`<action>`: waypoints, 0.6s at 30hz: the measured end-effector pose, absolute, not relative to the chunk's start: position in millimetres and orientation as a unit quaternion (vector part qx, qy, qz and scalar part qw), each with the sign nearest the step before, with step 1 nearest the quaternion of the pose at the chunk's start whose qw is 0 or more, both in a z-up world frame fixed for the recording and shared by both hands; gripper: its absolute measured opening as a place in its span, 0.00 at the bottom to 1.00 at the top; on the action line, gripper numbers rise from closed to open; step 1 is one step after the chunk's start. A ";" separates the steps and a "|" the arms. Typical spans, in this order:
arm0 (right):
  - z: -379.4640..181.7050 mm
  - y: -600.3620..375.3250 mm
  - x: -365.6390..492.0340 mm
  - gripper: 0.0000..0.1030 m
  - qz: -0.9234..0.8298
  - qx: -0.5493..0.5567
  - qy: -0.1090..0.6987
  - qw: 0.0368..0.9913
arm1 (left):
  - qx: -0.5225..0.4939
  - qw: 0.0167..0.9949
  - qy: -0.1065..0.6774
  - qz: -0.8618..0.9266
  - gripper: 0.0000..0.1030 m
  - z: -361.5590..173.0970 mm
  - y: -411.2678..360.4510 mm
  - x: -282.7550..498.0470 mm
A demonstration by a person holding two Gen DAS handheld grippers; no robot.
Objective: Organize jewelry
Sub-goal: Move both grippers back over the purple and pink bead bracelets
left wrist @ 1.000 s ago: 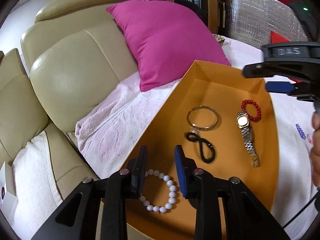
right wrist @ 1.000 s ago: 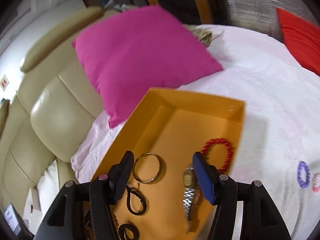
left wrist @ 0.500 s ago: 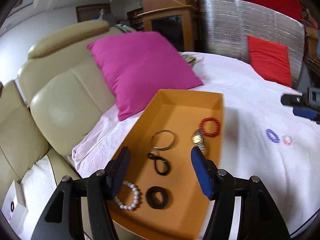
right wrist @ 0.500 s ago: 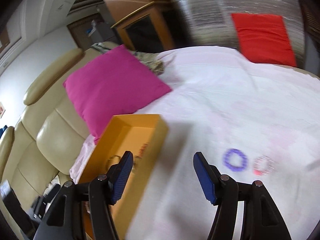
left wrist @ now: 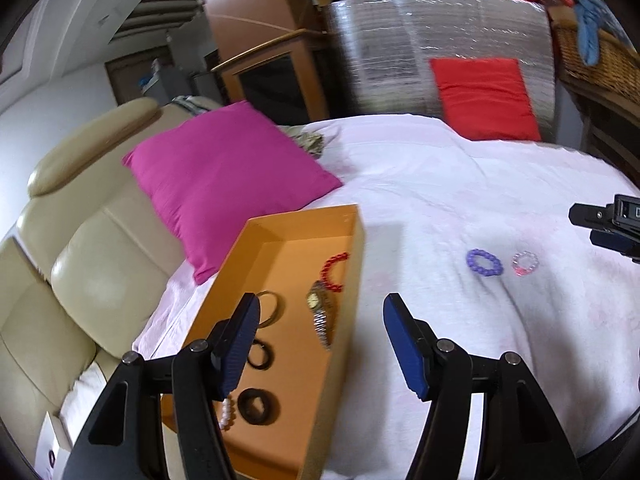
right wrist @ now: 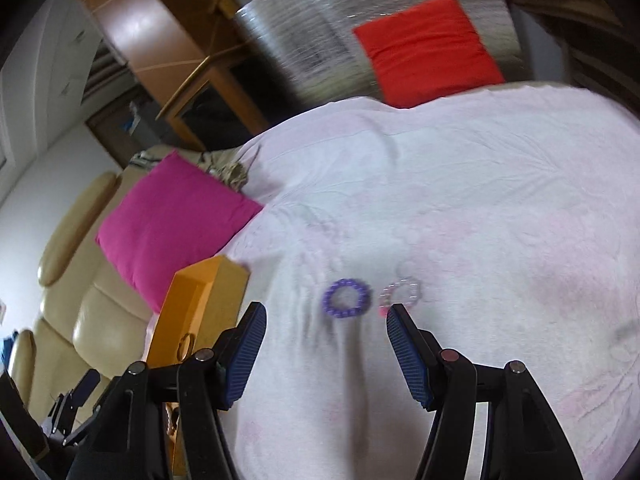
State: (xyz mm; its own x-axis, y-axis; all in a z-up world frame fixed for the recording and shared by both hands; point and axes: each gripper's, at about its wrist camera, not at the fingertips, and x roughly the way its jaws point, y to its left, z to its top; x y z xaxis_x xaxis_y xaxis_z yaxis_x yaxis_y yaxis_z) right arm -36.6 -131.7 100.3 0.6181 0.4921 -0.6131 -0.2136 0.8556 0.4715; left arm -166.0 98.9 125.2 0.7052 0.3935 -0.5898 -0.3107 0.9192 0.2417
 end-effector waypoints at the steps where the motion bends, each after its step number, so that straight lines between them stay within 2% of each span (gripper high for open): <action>1: 97.6 -137.8 -34.2 0.65 0.198 0.183 0.387 0.882 | 0.067 0.921 0.335 0.189 0.63 124.3 93.1 -162.9; 10: 68.5 -180.6 -6.6 0.65 0.170 0.221 0.422 0.862 | 0.102 0.912 0.362 0.165 0.63 95.4 50.5 -111.9; 18: 47.5 -197.7 12.2 0.64 0.155 0.239 0.462 0.840 | 0.035 0.896 0.427 0.120 0.63 47.0 51.6 -43.4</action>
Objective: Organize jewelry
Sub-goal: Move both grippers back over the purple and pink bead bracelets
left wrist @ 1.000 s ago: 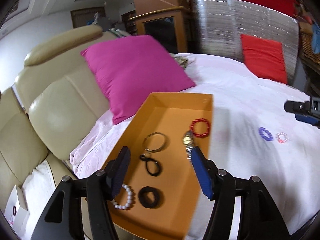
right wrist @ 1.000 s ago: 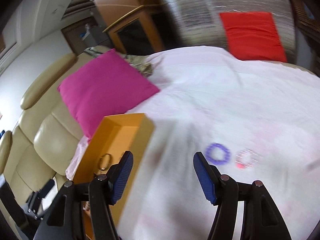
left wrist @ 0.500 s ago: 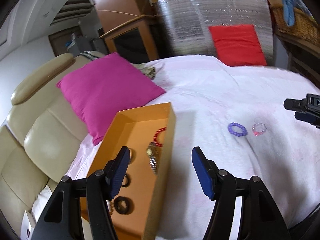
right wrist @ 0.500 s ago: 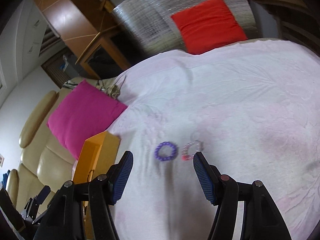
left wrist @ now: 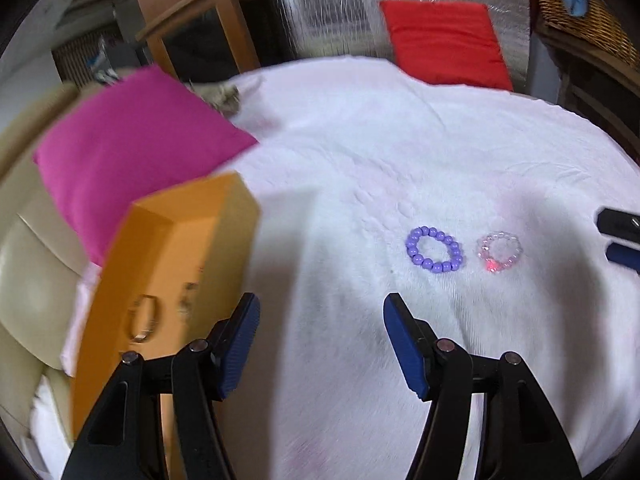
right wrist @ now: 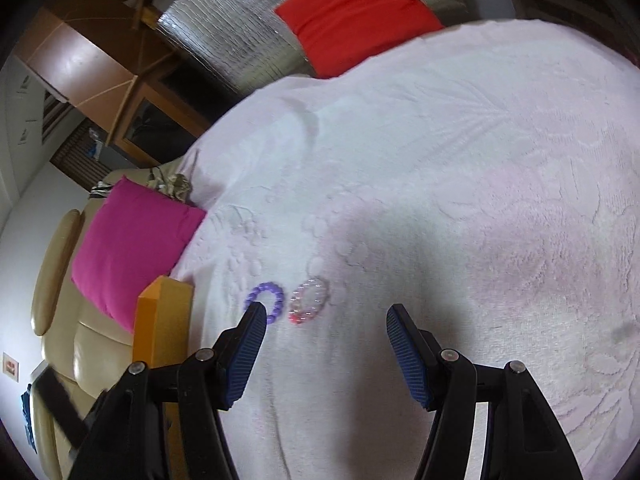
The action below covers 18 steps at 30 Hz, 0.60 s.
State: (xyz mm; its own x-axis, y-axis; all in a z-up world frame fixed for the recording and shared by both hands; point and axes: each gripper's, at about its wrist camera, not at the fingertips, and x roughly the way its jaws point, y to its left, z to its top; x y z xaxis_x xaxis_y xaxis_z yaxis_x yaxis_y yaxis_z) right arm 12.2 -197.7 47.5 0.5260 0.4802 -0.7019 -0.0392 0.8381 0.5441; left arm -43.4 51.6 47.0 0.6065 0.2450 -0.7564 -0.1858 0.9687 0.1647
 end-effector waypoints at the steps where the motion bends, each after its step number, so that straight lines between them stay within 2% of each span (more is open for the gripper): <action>1: 45.1 -198.2 14.0 0.64 0.154 0.242 0.465 0.837 | 0.024 0.894 0.433 0.112 0.63 42.4 51.1 -36.4; 5: 40.5 -199.9 18.8 0.64 0.147 0.245 0.474 0.833 | -0.011 0.892 0.444 0.088 0.63 29.0 44.4 -14.9; 18: 18.1 -200.0 23.6 0.64 0.129 0.244 0.505 0.818 | -0.013 0.890 0.454 0.051 0.63 8.9 26.0 28.5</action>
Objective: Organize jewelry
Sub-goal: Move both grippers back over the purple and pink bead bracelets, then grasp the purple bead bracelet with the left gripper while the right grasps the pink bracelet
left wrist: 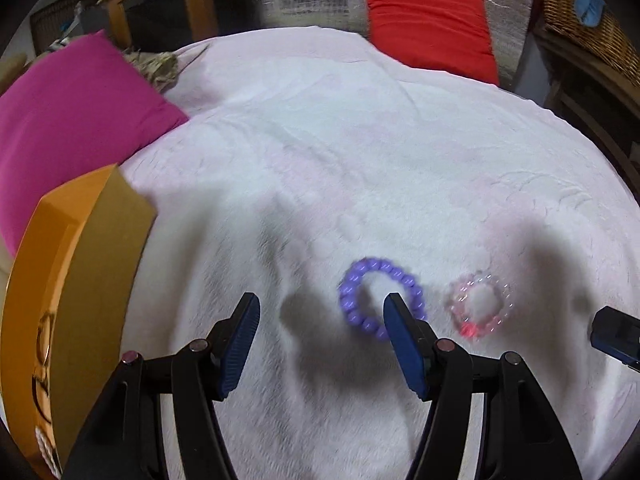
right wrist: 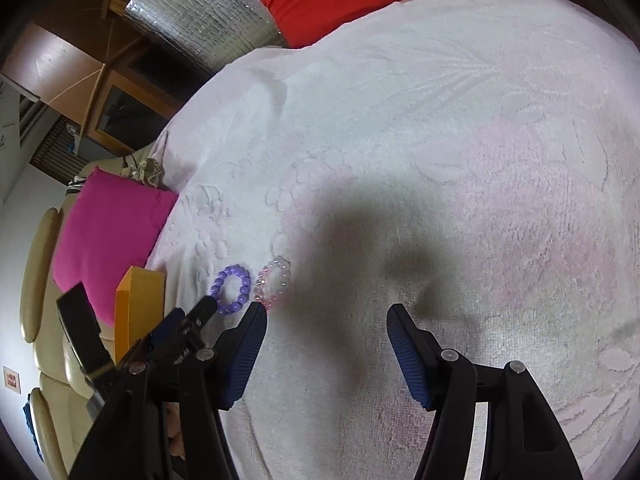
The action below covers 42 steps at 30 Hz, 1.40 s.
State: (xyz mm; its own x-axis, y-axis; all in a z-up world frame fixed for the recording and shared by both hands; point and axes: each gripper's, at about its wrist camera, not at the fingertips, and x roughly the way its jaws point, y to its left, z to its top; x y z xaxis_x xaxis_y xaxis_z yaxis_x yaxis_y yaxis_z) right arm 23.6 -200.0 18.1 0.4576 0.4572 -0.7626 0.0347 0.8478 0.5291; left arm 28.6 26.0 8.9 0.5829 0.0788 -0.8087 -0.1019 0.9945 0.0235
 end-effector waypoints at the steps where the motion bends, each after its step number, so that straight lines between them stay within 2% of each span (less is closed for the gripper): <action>1: 17.0 -201.5 24.0 0.64 0.126 0.246 0.506 0.817 | -0.006 0.889 0.456 0.044 0.63 7.4 23.2 32.2; 8: 6.0 -204.4 26.8 0.64 0.117 0.255 0.523 0.805 | 0.005 0.885 0.466 0.003 0.61 -0.2 16.3 40.8; 10: 5.9 -203.5 26.7 0.64 0.117 0.254 0.523 0.805 | 0.008 0.885 0.466 -0.005 0.47 -0.5 16.6 40.5; 14: 4.7 -202.7 27.5 0.64 0.116 0.254 0.524 0.805 | 0.015 0.885 0.465 -0.013 0.30 -1.9 15.9 38.4; 15: 4.7 -202.2 27.4 0.64 0.115 0.252 0.524 0.805 | 0.018 0.885 0.465 -0.013 0.22 -1.8 15.8 37.9; 19: 4.6 -201.4 27.2 0.64 0.115 0.251 0.525 0.806 | -0.005 0.885 0.466 -0.020 0.09 2.9 24.4 33.1; 28: 7.3 -195.1 26.4 0.64 0.108 0.241 0.522 0.811 | -0.006 0.884 0.467 -0.034 0.09 12.5 40.0 13.4; 32: 22.3 -179.2 24.7 0.63 0.144 0.218 0.494 0.829 | -0.009 0.884 0.467 -0.029 0.09 16.7 51.0 8.3; 35: 24.9 -163.6 30.1 0.56 0.163 0.203 0.488 0.833 | -0.008 0.881 0.473 -0.033 0.09 14.8 52.0 6.6; 37: 22.6 -155.4 36.2 0.48 0.161 0.192 0.491 0.834 | -0.007 0.878 0.477 -0.033 0.09 11.7 53.3 7.4; 42: 14.5 -137.4 50.7 0.47 0.149 0.164 0.499 0.838 | -0.012 0.870 0.491 -0.028 0.09 4.1 60.4 9.4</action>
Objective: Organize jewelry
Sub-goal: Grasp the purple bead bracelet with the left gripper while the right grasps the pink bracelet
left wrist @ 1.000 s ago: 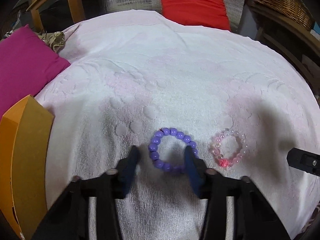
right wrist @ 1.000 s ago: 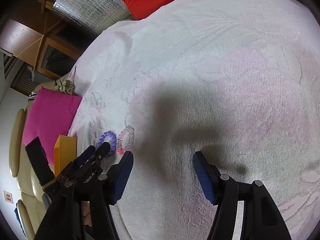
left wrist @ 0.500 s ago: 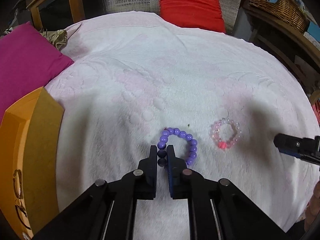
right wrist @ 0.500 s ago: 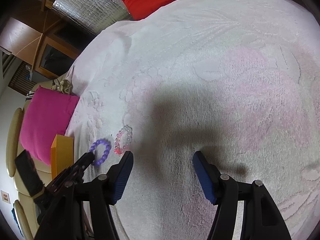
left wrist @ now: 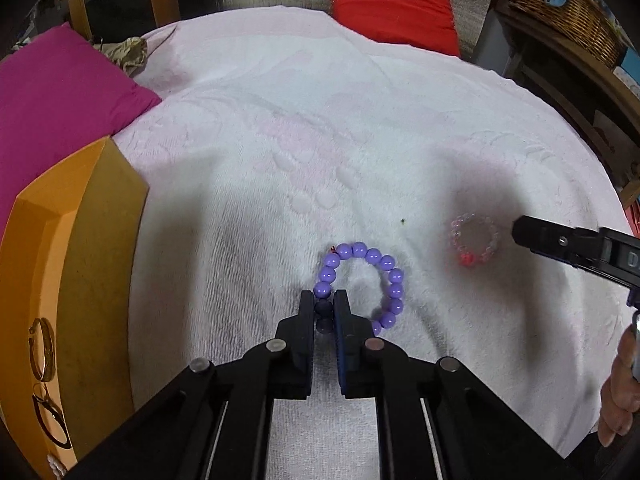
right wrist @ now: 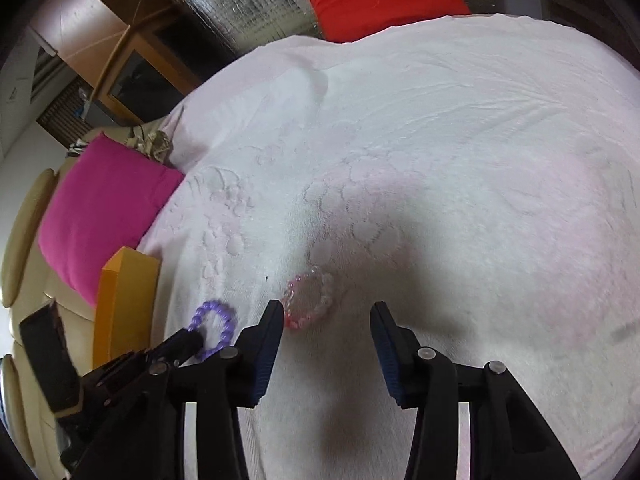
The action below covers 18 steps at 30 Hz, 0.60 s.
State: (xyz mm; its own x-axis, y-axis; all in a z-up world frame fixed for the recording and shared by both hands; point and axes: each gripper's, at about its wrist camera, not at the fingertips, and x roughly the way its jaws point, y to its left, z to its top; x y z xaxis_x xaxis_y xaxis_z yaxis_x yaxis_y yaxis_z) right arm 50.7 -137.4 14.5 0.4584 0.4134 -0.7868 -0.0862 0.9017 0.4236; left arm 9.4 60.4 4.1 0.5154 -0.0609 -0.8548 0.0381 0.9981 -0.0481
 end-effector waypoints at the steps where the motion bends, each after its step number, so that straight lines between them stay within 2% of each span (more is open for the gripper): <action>1: 14.6 -134.7 52.0 0.47 0.145 0.156 0.497 0.841 | -0.010 0.871 0.491 -0.028 0.09 4.2 60.4 8.8; 4: 10.0 -118.8 63.2 0.45 0.129 0.113 0.497 0.850 | -0.005 0.871 0.490 -0.027 0.11 4.2 58.6 6.8; 8: 5.2 -98.3 61.9 0.30 0.097 0.026 0.491 0.865 | -0.001 0.871 0.490 -0.027 0.12 3.9 57.7 6.9; 9: 5.3 -96.5 60.6 0.18 0.096 0.016 0.489 0.867 | -0.001 0.871 0.490 -0.027 0.12 4.3 58.0 7.2; 10: 4.8 -96.6 60.0 0.13 0.095 0.012 0.489 0.867 | -0.002 0.871 0.491 -0.027 0.12 4.4 58.2 7.7; 12: 5.3 -102.8 59.0 0.09 0.095 0.020 0.489 0.867 | -0.004 0.870 0.492 -0.026 0.12 4.4 58.5 9.1; 18: 10.9 -116.3 54.3 0.08 0.089 0.028 0.488 0.868 | 0.005 0.871 0.490 -0.024 0.13 5.0 53.5 8.7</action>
